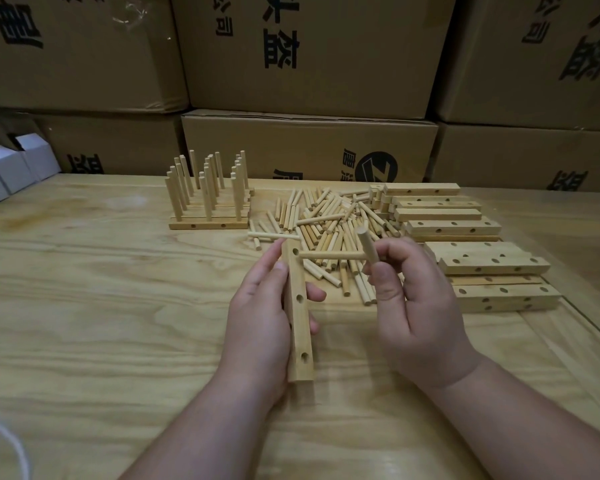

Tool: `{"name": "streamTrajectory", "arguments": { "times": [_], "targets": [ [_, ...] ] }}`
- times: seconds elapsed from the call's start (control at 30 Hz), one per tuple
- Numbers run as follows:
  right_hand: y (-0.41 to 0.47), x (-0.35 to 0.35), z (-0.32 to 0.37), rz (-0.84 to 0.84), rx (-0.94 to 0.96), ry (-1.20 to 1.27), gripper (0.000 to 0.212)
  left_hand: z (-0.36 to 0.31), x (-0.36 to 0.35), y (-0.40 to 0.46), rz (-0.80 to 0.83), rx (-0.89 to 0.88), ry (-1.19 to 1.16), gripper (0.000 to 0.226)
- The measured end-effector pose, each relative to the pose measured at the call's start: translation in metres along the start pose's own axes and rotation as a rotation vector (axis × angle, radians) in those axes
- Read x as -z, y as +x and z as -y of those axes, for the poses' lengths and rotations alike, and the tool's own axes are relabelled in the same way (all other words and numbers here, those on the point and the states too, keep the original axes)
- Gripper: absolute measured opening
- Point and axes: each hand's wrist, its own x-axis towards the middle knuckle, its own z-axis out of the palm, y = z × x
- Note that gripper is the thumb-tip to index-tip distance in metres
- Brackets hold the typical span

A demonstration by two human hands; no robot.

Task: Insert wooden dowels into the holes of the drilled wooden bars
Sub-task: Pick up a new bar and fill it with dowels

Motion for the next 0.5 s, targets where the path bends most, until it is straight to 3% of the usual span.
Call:
{"name": "streamTrajectory", "arguments": {
  "times": [0.5],
  "targets": [
    [-0.0023,0.0001,-0.0065,-0.040,-0.156,-0.010,0.016,0.0030,-0.0001,-0.0022,0.066,0.039,0.083,0.029]
  ]
}}
